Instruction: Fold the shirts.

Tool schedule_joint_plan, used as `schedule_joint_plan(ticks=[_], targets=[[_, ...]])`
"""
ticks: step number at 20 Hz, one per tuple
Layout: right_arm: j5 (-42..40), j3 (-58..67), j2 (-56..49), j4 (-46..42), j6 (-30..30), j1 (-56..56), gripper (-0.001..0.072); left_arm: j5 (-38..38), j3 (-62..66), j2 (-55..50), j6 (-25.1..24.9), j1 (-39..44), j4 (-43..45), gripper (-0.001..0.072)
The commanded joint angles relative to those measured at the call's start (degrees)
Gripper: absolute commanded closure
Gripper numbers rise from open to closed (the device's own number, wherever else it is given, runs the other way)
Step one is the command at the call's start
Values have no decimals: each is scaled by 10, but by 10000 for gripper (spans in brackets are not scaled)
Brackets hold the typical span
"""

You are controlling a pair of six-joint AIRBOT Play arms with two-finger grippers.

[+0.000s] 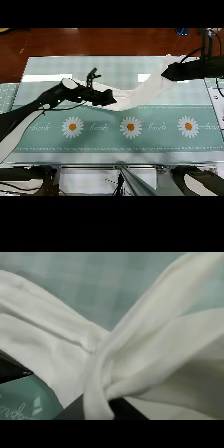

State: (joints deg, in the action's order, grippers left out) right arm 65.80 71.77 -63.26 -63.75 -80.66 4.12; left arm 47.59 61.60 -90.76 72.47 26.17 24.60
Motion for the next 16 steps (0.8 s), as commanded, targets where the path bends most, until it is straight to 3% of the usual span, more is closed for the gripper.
schedule_joint_plan(ticks=[1,9,13,16], targets=[[33,1,33,-63,-45,50,683,-33,0,-32,3,56,-65,683],[36,1,70,-90,-86,100,683,-79,1,-74,-13,136,-180,684],[19,1,70,-78,-86,100,683,-92,0,-30,-40,68,-176,685],[-38,1,69,-32,-85,101,683,-85,0,57,-43,-33,-102,685]])
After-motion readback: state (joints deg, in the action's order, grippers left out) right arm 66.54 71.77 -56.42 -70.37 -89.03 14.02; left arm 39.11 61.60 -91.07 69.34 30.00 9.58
